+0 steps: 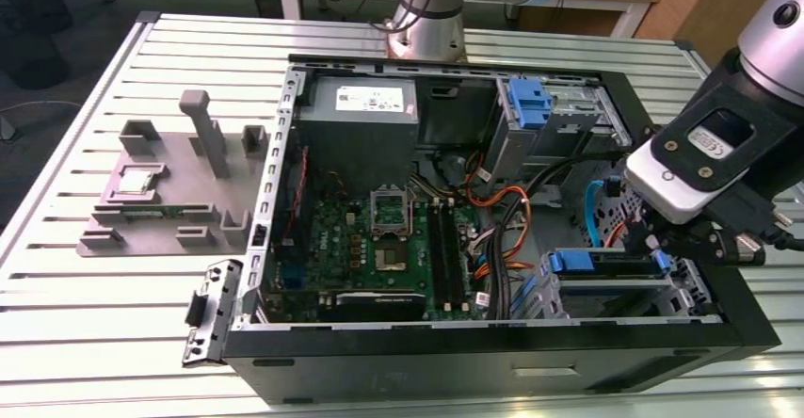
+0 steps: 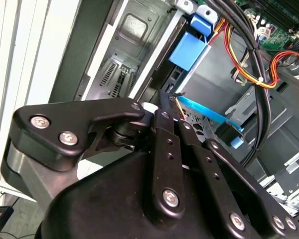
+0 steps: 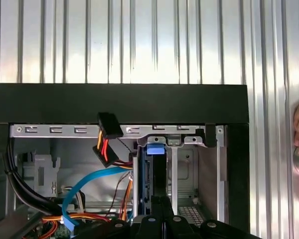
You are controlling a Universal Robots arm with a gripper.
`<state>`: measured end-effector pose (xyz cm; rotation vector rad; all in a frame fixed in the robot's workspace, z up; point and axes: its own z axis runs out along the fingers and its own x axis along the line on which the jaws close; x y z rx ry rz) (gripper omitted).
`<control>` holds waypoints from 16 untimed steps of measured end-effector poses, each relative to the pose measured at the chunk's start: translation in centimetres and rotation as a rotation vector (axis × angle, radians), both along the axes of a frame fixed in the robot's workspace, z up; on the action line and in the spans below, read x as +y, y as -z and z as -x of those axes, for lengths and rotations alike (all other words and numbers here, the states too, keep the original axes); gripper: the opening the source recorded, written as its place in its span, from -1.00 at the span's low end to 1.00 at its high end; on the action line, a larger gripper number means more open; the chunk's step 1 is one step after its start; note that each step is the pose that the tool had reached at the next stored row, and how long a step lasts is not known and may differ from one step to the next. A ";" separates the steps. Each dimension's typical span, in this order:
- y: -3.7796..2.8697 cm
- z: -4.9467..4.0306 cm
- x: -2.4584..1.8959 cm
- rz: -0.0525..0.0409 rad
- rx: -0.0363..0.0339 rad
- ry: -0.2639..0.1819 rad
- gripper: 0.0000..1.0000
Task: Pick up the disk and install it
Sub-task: 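Insert the first disk wire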
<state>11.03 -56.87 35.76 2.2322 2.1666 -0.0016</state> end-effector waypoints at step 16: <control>0.00 -0.87 0.51 0.0001 0.0082 -0.004 -0.80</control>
